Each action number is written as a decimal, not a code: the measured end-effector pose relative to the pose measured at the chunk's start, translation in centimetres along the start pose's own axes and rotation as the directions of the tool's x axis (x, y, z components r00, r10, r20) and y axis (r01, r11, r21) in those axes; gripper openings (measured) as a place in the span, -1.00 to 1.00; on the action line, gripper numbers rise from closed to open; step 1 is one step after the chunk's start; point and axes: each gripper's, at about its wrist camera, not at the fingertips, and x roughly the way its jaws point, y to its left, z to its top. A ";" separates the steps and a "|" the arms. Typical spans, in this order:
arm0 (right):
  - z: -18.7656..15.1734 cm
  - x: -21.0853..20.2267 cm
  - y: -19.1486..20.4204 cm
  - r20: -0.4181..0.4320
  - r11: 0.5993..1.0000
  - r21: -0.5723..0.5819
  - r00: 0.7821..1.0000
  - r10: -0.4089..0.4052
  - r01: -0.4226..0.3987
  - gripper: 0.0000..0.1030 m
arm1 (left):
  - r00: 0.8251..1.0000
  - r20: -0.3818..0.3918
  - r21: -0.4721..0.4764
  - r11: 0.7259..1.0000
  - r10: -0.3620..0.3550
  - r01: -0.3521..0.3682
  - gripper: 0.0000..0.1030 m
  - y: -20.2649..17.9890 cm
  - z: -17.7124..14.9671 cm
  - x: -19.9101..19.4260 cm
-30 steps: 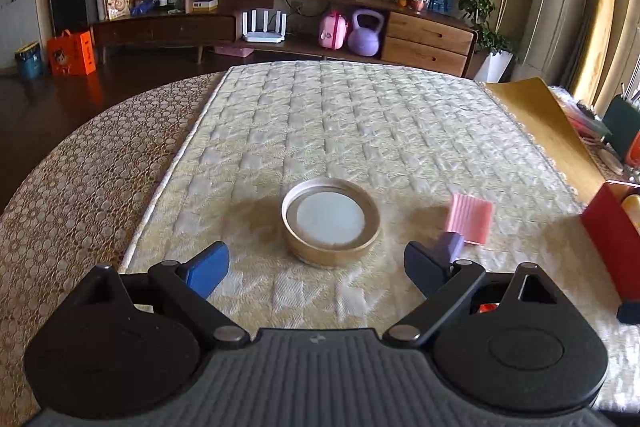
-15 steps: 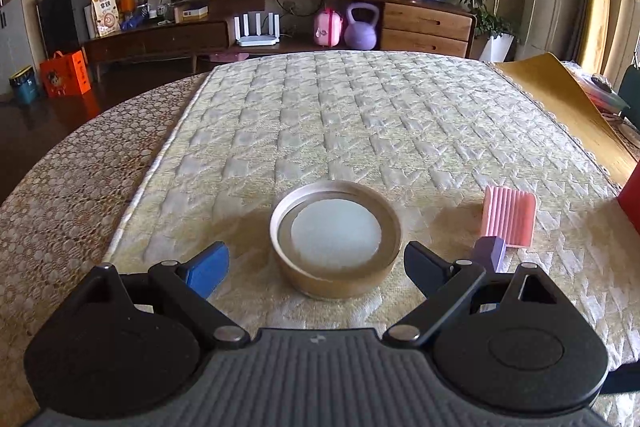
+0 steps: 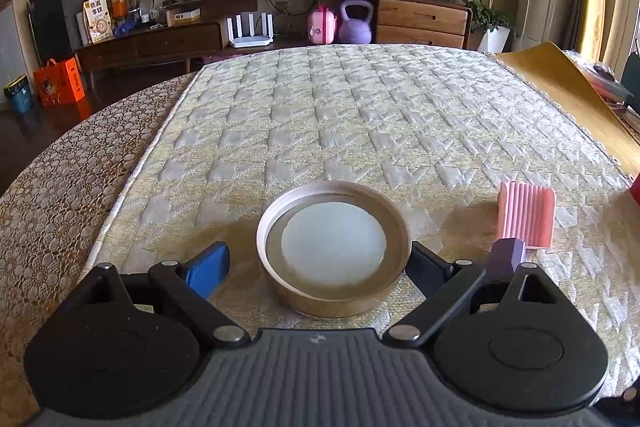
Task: Organize rigid objects
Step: 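Lower the left gripper over the round tan lid and close on its rim, then lift the lid with the left gripper while the right grasps the silver nail clipper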
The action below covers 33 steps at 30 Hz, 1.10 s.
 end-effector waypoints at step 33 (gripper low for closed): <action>-0.3 -2.9 -1.9 0.060 0.994 0.107 0.998 -0.032 0.025 -0.79 | 1.000 -0.021 -0.065 0.998 -0.006 0.004 0.49 1.4 -0.4 -3.5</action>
